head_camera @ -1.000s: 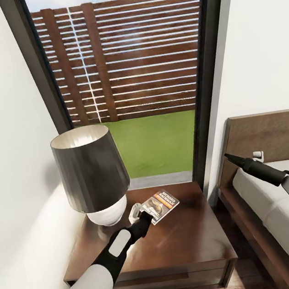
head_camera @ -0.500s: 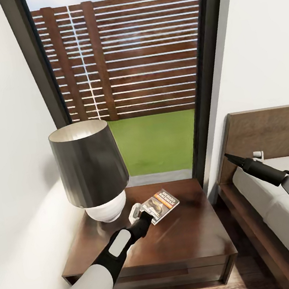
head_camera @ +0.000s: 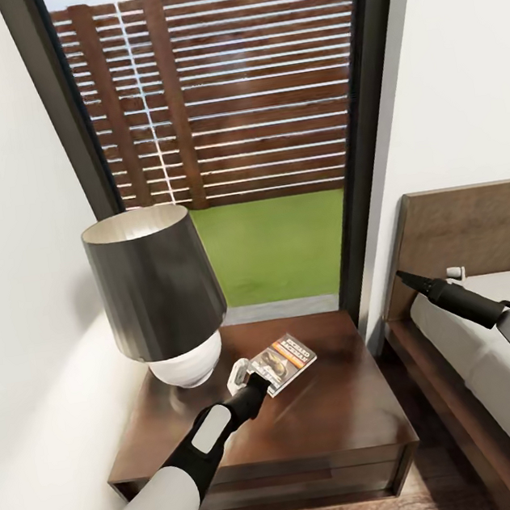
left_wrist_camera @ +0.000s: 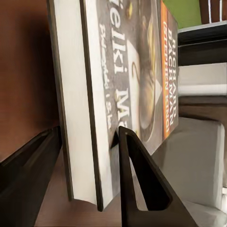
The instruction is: In the bedroom, move the book from the bed onto either nightstand, and place the two sandals side by side next to the bed.
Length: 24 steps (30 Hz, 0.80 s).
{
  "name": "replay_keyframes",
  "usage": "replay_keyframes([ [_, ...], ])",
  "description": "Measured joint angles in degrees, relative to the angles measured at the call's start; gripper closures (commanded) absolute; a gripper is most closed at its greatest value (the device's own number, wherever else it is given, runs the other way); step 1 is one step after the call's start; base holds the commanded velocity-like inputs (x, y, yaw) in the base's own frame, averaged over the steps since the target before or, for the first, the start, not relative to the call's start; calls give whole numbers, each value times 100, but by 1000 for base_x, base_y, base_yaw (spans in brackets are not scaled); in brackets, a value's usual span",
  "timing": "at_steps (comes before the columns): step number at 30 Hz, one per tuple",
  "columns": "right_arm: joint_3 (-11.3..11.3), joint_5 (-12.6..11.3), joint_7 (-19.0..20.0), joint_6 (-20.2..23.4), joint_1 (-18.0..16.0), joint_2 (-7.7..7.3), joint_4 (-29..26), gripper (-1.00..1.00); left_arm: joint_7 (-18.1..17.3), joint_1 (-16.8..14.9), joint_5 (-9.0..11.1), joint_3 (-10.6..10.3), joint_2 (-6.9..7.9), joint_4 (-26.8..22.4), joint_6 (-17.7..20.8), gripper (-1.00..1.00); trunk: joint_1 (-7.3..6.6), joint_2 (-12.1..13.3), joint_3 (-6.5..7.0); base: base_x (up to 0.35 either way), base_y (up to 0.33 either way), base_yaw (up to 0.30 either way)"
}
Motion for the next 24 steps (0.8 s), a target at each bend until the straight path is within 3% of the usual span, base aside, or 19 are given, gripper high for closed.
replay_keyframes([
  [5,1,0,0,1,0,0,2,-100,0,0,0,0,0,0,0,100,13,-7,-111,0,0,0],
  [24,-1,-1,0,0,-1,0,2,-100,0,-1,12,-1,0,-2,0,100,20,-11,-178,0,0,0],
])
